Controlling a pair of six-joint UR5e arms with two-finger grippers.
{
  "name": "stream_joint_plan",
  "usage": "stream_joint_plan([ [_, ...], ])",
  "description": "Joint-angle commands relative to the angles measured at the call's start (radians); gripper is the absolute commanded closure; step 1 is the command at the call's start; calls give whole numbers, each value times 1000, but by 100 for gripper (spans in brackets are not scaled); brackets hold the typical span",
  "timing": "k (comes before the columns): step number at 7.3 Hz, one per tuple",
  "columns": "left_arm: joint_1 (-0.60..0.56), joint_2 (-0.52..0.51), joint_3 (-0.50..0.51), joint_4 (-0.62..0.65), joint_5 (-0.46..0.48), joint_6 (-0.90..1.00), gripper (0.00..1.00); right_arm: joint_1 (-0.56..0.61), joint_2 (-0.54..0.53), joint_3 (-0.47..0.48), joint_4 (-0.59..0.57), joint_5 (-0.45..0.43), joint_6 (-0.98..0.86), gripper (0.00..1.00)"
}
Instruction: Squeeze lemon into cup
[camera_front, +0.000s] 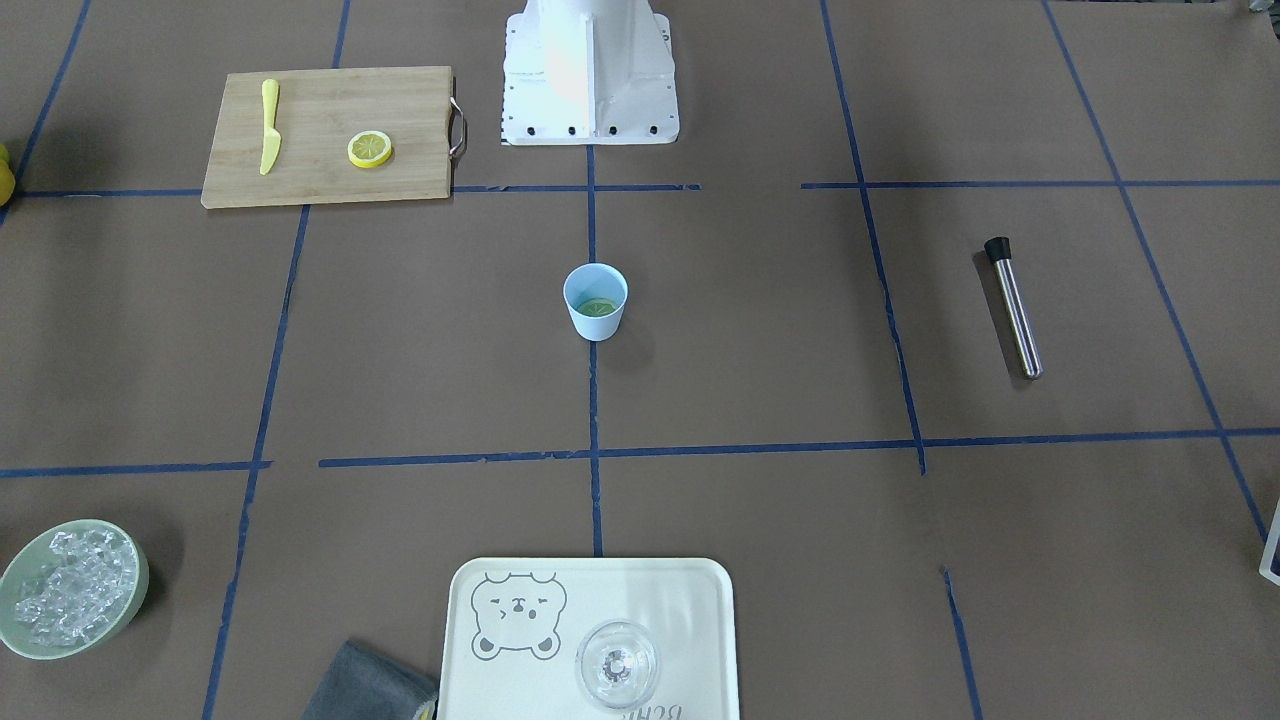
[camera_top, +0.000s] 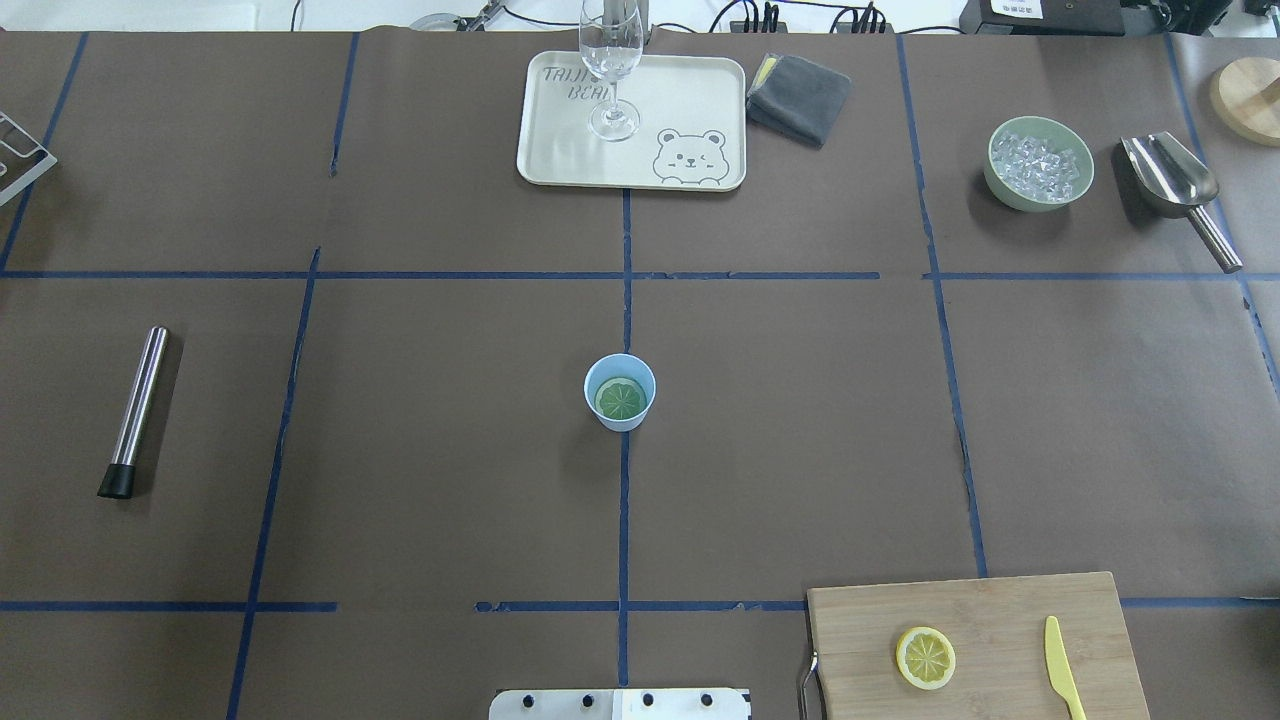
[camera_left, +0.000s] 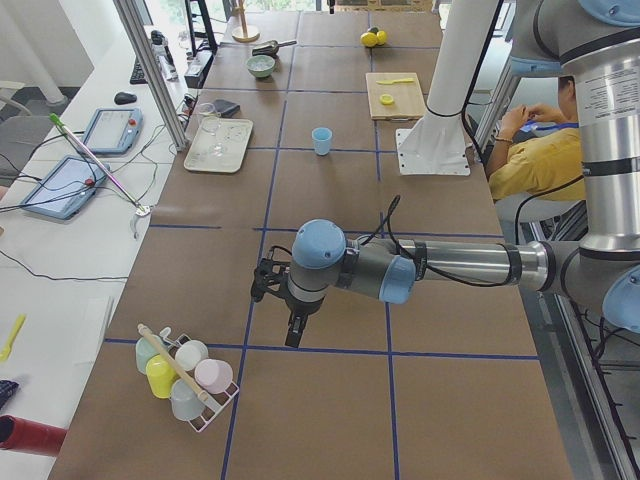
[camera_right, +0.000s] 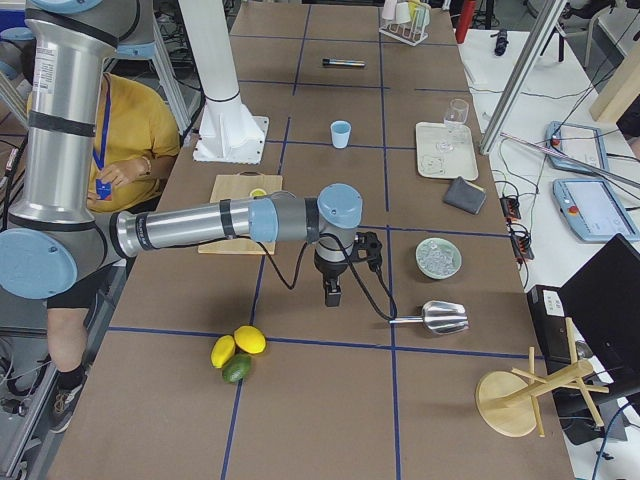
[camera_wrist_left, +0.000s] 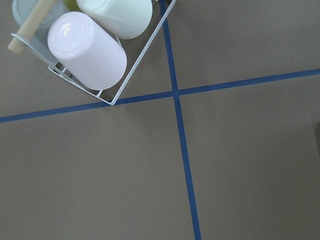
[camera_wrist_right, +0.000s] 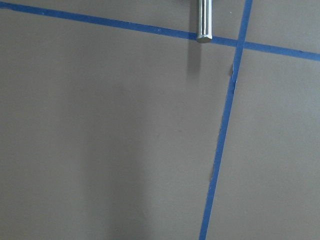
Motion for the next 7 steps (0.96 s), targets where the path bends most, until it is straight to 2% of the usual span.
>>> stream_joint_plan([
  [1, 4, 2, 5, -1, -43, 0, 0, -1, 26, -57, 5, -4, -5, 0],
  [3, 4, 5, 7, -2, -24, 0, 0, 1, 16, -80, 6, -2, -9, 0],
  [5, 42, 1, 11, 7, 69, 0, 0, 1, 20, -81, 6, -8, -11, 0],
  [7, 46, -4, -13, 170, 69, 15, 0, 1, 11, -77, 8, -22, -23, 0],
])
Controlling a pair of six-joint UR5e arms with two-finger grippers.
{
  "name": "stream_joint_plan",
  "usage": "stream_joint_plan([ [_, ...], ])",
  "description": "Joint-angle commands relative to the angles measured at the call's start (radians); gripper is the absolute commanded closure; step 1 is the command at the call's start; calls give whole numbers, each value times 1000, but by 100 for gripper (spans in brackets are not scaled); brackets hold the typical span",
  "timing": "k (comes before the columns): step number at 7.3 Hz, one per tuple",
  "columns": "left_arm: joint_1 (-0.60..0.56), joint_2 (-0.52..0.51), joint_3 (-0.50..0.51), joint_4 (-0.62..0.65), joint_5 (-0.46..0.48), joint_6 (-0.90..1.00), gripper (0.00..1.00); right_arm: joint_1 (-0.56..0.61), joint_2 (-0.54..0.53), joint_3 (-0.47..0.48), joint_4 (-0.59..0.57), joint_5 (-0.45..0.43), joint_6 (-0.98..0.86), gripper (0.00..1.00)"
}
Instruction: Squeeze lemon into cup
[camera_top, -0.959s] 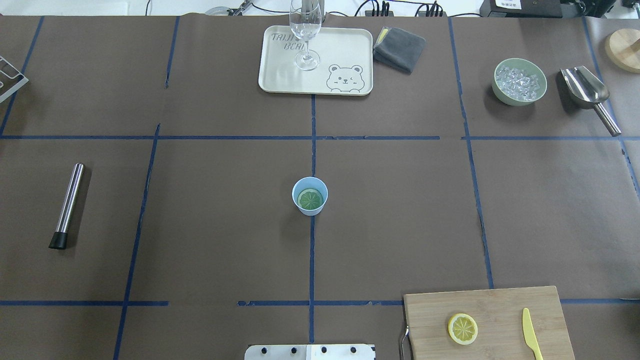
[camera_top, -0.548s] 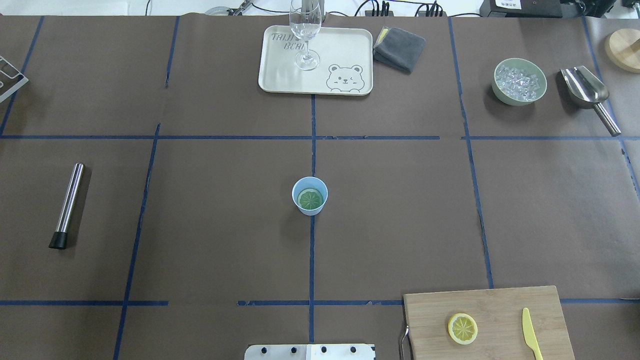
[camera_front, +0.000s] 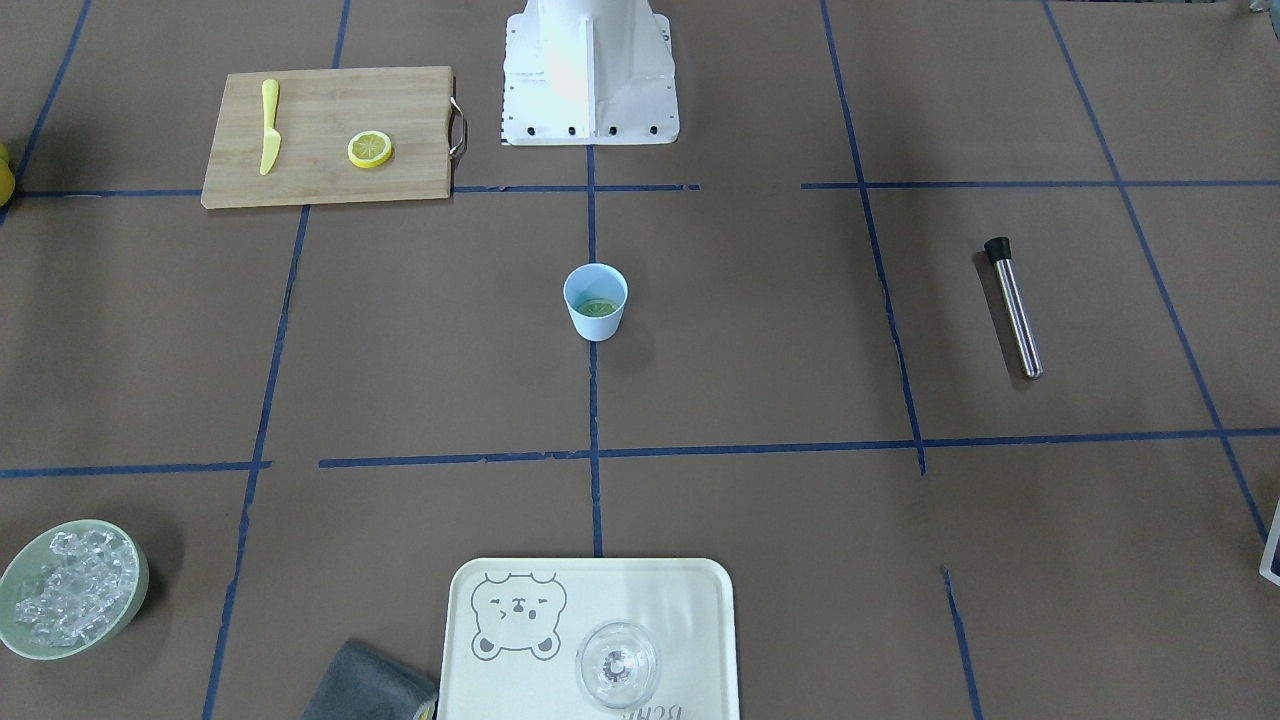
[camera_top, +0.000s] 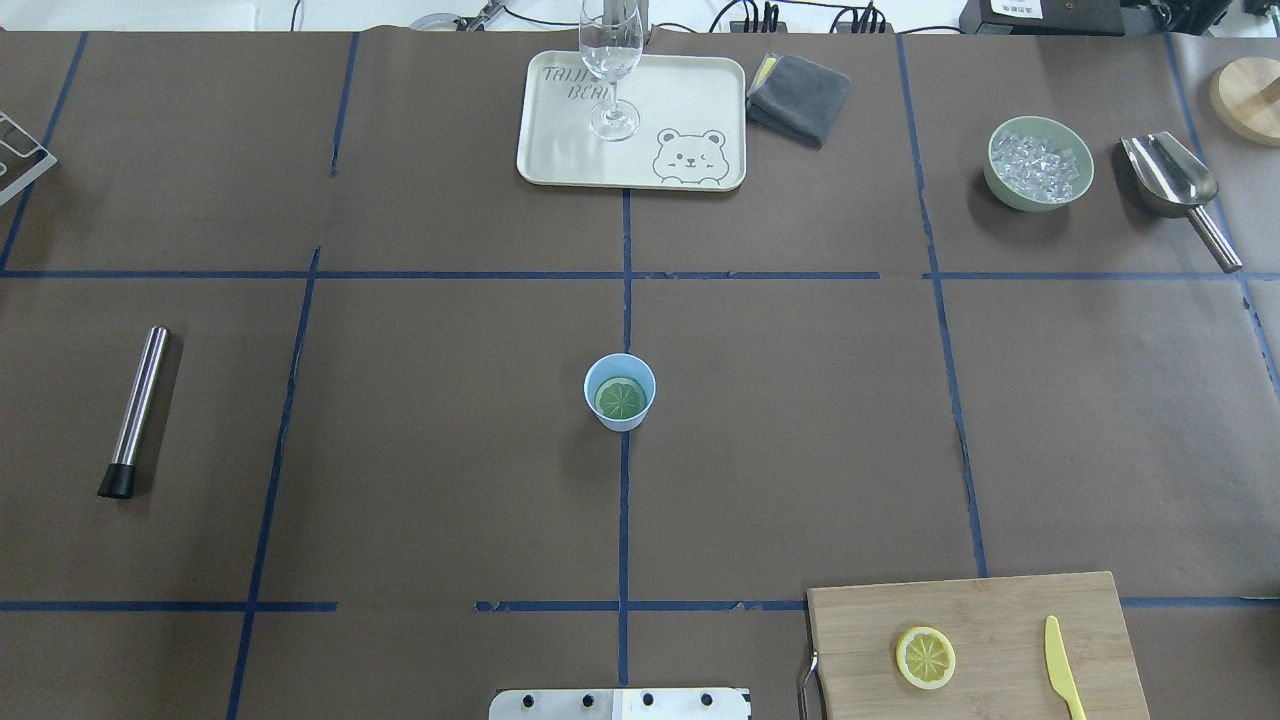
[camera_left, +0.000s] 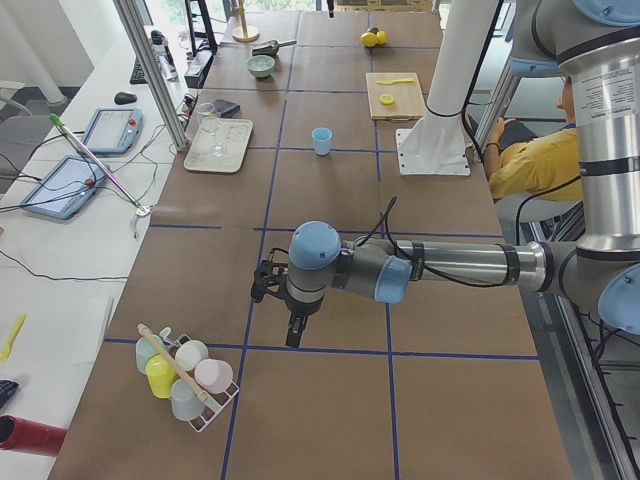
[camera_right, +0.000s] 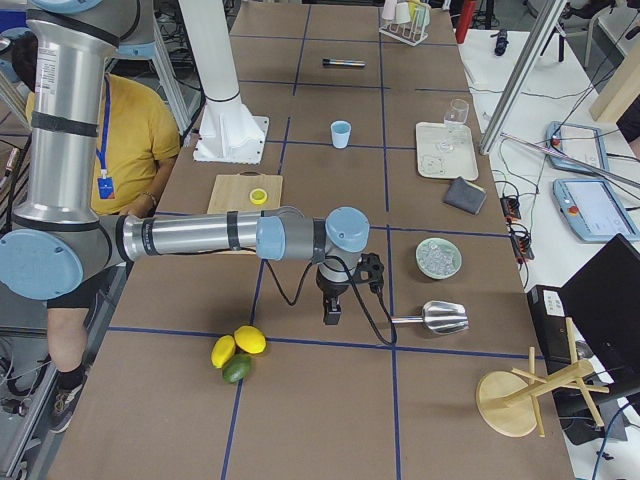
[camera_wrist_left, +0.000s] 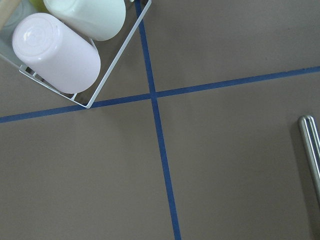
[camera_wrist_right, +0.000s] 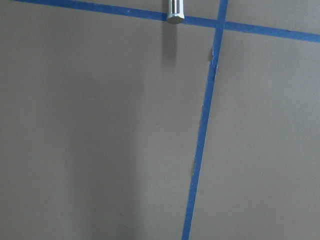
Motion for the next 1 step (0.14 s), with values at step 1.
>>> stream_joint_plan([
  [1, 4, -5, -35, 112, 1, 90, 0, 0, -4, 1, -1, -9, -10, 0],
])
